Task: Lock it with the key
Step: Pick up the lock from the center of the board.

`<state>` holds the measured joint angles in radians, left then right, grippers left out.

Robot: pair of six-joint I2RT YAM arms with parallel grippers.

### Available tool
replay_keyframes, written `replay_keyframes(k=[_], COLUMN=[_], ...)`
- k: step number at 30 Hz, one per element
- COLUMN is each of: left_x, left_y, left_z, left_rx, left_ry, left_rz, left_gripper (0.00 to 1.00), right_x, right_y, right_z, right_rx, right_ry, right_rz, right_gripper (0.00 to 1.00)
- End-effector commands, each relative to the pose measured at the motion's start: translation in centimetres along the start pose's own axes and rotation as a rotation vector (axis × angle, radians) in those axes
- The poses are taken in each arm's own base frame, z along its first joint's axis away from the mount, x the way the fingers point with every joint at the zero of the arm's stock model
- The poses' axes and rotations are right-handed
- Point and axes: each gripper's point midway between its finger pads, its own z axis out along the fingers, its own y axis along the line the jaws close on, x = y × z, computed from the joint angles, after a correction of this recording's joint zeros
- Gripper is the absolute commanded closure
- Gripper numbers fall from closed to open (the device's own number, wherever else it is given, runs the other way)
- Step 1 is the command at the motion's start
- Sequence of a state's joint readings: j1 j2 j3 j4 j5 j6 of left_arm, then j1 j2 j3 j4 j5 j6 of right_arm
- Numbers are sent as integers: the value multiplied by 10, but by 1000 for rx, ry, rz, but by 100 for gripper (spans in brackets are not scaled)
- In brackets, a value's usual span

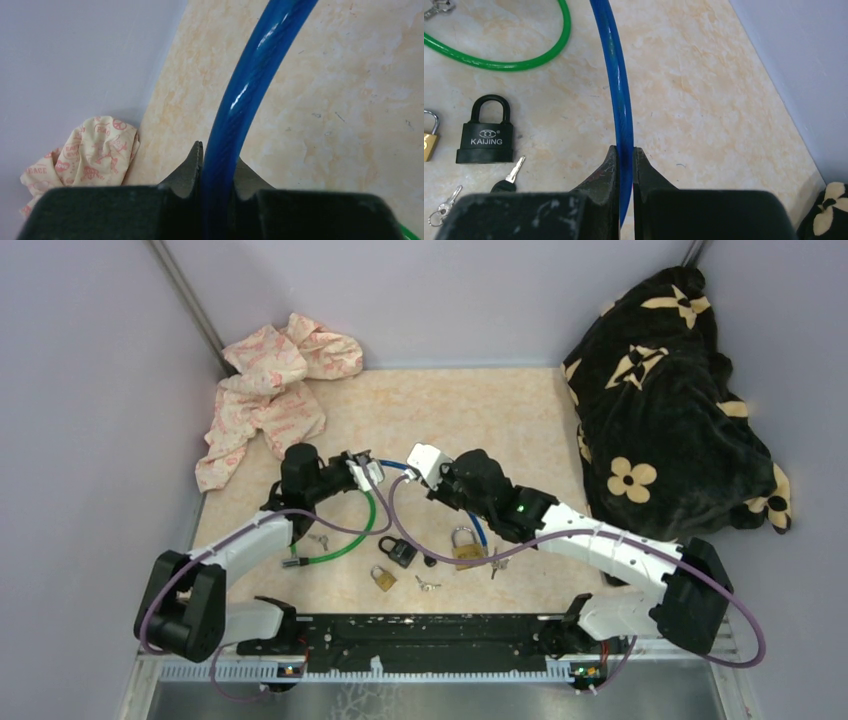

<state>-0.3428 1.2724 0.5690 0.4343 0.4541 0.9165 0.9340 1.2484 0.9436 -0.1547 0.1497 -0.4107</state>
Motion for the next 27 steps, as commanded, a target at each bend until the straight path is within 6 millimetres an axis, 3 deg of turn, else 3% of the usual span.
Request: replay_keyframes(k=[1, 2, 3, 6, 8, 15, 19, 27], left_x=[-39, -46, -52, -60, -60, -64, -68, -76], left_y=[38, 40, 42, 43, 43, 41, 41, 34], left_z=[-7, -10, -13, -23, -29, -41, -44, -52], left_rx=[-109, -116, -120, -123, -127, -135, -140, -119], left_ry=[-90, -106, -119, -118, -100, -95, -102, -117], left_rz=[36, 20, 8, -27, -38, -78, -138, -232], left_gripper=[100, 100, 100, 100, 100, 100, 100, 100], right_x=[-39, -36, -32, -18, -5, 24, 46, 62], right_y=[-11, -12, -14, -23, -34, -24, -24, -20], right_z=[-13, -11, -9, -7, -7, -7, -7, 6], right_rx=[31, 36, 42, 48, 62, 80, 140, 140], right_ry=[-152, -140, -126, -94, -83, -33, 24, 15], right_rz=[41, 62, 93, 253, 367, 520, 590, 621], right_gripper=[100, 100, 91, 52, 45, 40, 46, 53])
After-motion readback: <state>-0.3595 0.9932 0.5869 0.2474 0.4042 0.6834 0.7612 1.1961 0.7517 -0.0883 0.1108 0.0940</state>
